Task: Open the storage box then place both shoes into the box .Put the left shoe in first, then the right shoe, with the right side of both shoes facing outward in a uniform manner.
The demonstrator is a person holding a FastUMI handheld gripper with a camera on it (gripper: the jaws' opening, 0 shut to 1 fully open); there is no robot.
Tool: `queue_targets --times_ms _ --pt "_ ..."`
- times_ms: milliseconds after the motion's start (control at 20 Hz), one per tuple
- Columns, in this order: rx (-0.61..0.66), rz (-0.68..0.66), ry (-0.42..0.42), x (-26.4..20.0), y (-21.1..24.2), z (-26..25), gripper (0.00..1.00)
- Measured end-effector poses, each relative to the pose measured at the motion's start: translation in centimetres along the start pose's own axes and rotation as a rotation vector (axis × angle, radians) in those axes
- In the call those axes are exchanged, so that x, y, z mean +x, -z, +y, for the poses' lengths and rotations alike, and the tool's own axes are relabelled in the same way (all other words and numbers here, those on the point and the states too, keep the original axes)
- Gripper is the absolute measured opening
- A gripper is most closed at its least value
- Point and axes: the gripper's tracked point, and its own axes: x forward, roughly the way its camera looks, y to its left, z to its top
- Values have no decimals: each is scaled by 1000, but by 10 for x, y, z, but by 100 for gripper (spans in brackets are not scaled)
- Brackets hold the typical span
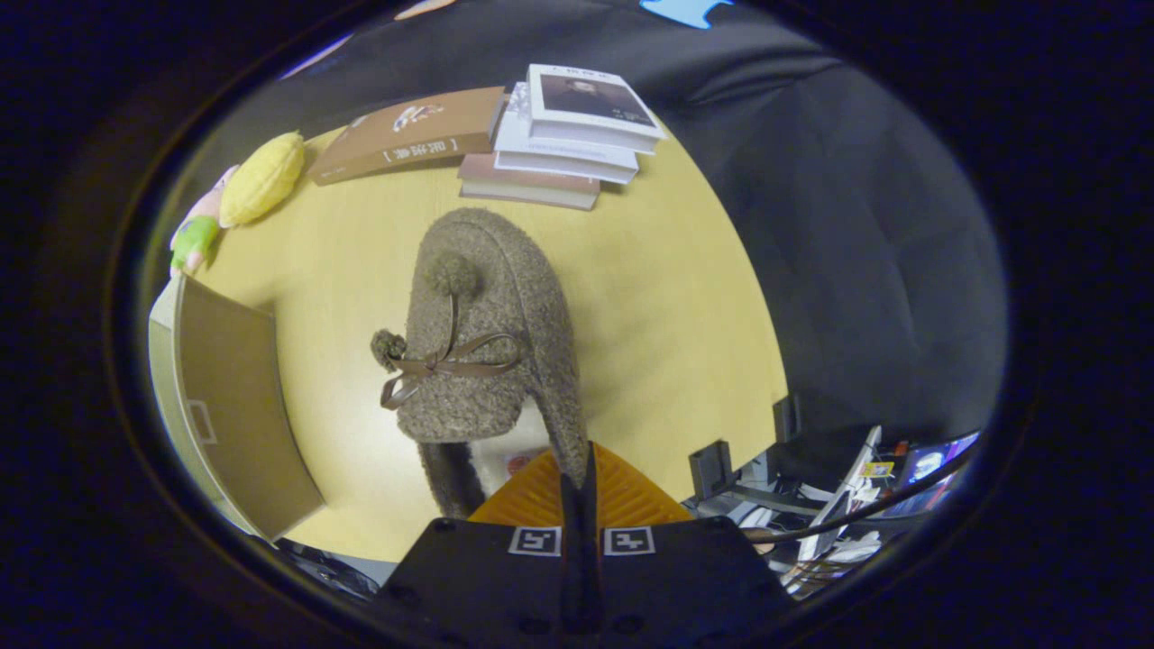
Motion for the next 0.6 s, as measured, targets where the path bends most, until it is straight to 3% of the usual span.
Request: queue_targets --times_ms 450,600 --pt "-11 -54 -1 -139 1 83 4" --pt "-26 -76 -65 -173 4 139 4"
